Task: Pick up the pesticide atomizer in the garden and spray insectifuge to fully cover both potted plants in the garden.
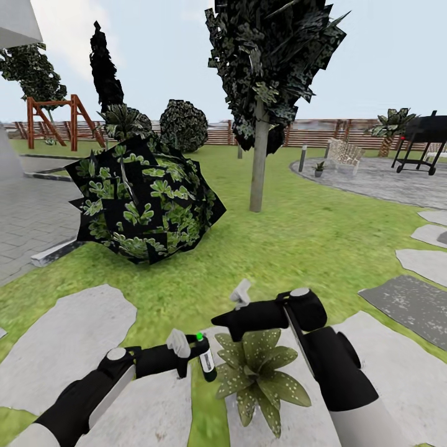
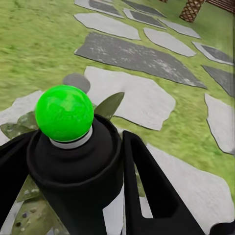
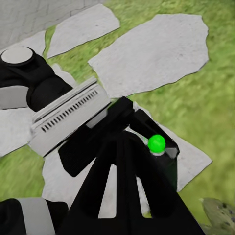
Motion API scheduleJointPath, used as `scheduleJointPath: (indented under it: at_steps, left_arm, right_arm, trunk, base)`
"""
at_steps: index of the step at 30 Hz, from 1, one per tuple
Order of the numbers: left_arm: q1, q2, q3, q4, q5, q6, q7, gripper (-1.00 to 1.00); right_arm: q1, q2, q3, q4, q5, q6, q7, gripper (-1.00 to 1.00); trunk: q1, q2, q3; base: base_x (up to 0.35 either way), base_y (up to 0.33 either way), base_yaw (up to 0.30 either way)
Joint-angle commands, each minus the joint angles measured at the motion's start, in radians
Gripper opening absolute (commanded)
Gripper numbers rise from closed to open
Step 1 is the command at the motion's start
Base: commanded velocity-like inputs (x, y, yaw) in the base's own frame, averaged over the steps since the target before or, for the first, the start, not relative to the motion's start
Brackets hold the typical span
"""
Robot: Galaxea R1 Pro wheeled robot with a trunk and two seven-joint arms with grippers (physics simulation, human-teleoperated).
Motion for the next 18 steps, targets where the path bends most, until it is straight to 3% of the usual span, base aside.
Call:
scheduleJointPath:
  at_steps: [1,14,18]
  left_arm:
    - [-0.005,-0.008,-0.002,0.0,0.001,0.012,-0.001,-1.0]
    - [-0.007,-0.017,-0.001,-0.002,-0.007,0.02,-0.002,-1.0]
    - [-0.007,-0.03,-0.001,-0.002,-0.009,0.038,0.002,-1.0]
  right_arm:
    - [0.001,0.004,-0.001,0.001,0.011,0.004,0.009,-1.0]
    - [0.006,0.007,0.0,0.005,0.011,0.003,0.009,-1.0]
    - [0.006,0.007,0.002,0.005,0.01,0.004,0.009,-1.0]
  trunk:
    - [0.0,0.0,-0.001]
    - [0.0,0.0,-0.001]
    - [0.0,0.0,-0.001]
  base:
    - [0.0,0.0,0.0]
    - [0.0,0.0,0.0]
    - [0.0,0.0,0.0]
